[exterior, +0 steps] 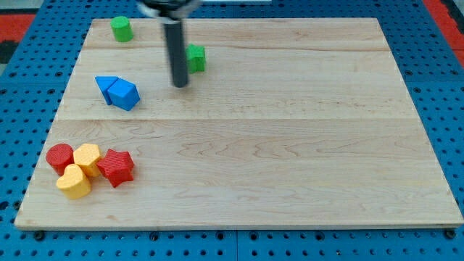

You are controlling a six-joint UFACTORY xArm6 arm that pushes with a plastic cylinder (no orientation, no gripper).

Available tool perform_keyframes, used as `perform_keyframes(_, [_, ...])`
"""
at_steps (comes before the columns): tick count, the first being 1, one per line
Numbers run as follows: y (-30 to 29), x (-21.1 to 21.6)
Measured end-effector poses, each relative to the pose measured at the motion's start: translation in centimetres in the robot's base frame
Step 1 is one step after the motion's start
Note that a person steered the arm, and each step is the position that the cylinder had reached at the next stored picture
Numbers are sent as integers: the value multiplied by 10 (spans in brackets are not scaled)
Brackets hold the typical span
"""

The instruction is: Separate the blue blocks from each other

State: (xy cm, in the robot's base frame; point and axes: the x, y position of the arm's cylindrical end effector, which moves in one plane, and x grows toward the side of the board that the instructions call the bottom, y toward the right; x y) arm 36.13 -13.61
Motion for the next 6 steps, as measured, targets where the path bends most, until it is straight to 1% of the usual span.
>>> perform_keyframes(1, [-116,0])
perform_keyframes(2, [-157,7])
perform_keyframes(3, [-122,18])
perform_keyframes(4, [-73,30])
perform_keyframes(5, [-41,56])
perform_keyframes(6, [-47,91])
